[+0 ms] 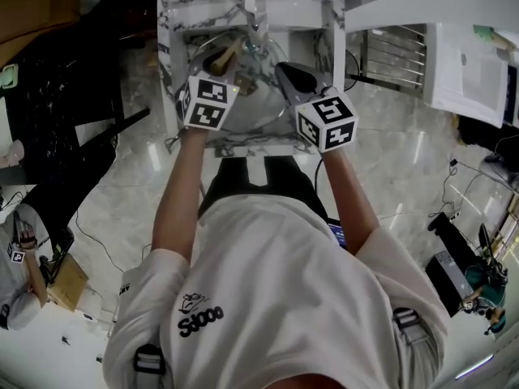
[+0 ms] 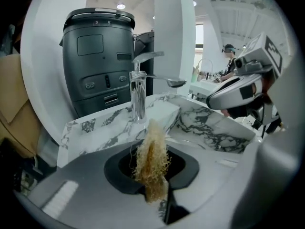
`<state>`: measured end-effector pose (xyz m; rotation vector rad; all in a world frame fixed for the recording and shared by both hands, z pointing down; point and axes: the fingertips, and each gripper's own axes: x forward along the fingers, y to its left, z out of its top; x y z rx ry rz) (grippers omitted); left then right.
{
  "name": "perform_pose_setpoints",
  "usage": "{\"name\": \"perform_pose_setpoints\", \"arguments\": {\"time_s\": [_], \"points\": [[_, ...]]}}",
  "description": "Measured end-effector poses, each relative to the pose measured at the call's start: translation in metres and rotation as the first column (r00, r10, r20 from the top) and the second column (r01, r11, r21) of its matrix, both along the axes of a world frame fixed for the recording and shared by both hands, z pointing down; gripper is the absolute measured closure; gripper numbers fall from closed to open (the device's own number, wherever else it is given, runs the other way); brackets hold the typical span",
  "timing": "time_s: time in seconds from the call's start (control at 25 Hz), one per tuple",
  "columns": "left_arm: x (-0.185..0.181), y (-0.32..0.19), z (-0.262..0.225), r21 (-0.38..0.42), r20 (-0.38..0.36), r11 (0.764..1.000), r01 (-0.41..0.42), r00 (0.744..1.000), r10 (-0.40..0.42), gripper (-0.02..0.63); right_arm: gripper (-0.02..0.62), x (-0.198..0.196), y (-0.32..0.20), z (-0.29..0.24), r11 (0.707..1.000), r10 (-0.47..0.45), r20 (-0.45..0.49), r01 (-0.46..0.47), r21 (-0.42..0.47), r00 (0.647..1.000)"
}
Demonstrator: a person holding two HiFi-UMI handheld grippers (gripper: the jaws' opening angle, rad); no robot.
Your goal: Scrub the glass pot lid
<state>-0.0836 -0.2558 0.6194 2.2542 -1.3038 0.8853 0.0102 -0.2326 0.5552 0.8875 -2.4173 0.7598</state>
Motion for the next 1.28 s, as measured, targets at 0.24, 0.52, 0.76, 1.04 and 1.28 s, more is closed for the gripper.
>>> {"name": "perform_pose_setpoints", "arguments": {"time_s": [0.24, 0.52, 0.76, 1.04, 1.28], "points": [[-0.011, -0.017, 0.046, -0.039, 0.125, 0.999, 0.022, 0.992, -0.017, 0.545, 0.592, -0.002, -0.001, 0.012, 0.999, 0.017, 0.027, -0.016, -0.036, 0.999], [-0.019, -0.033, 0.082, -0.047, 0.274, 0.998, 0.034, 0.961, -0.019, 0.543, 0.592, 0.008, -0.001, 0.012, 0.998, 0.05, 0.069, -0.047, -0.043, 0.996], [-0.003, -0.041, 0.105, -0.079, 0.302, 0.997, 0.006, 0.953, 0.019, 0.543, 0.592, 0.026, 0.003, 0.013, 0.994, 0.095, 0.059, -0.091, -0.059, 0.994], [0.023, -0.036, 0.115, -0.08, 0.322, 0.995, -0.06, 0.943, 0.083, 0.541, 0.592, 0.047, 0.005, 0.008, 0.988, 0.146, 0.06, -0.143, -0.054, 0.987], [0.05, -0.035, 0.117, -0.096, 0.29, 0.988, -0.118, 0.947, 0.141, 0.541, 0.592, 0.06, 0.011, 0.008, 0.984, 0.172, 0.036, -0.17, -0.043, 0.984]]}}
